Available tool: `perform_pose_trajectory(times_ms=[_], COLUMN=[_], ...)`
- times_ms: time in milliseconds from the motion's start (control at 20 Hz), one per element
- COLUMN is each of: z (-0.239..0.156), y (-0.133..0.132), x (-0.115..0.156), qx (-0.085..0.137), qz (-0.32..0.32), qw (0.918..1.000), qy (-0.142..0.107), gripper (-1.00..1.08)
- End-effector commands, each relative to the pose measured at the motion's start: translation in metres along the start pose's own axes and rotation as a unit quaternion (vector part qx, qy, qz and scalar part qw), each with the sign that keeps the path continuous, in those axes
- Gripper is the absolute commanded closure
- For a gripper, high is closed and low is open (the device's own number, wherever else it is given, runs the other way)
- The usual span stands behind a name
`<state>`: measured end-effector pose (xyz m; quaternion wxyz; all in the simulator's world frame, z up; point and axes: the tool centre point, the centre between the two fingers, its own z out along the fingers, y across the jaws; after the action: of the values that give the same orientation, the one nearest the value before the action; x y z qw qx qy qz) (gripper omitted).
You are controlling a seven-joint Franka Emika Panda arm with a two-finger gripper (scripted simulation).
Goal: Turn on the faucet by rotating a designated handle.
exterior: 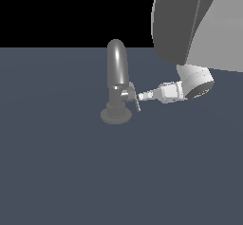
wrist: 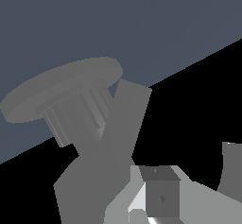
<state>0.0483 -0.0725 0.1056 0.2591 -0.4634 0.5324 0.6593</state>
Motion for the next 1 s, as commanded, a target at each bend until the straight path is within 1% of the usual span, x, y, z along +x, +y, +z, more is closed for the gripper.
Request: perform_pose_trajectory(times_ms=[0,950], z=[0.007,0.007], y=[-0.019,-0.037], x=[0.03,0.052], qx=[0.013,0.014], qz=[0.019,0.029], qw=[0.9997,0.9994], qy=[-0.002,-0.005], gripper=[1.08,1.08])
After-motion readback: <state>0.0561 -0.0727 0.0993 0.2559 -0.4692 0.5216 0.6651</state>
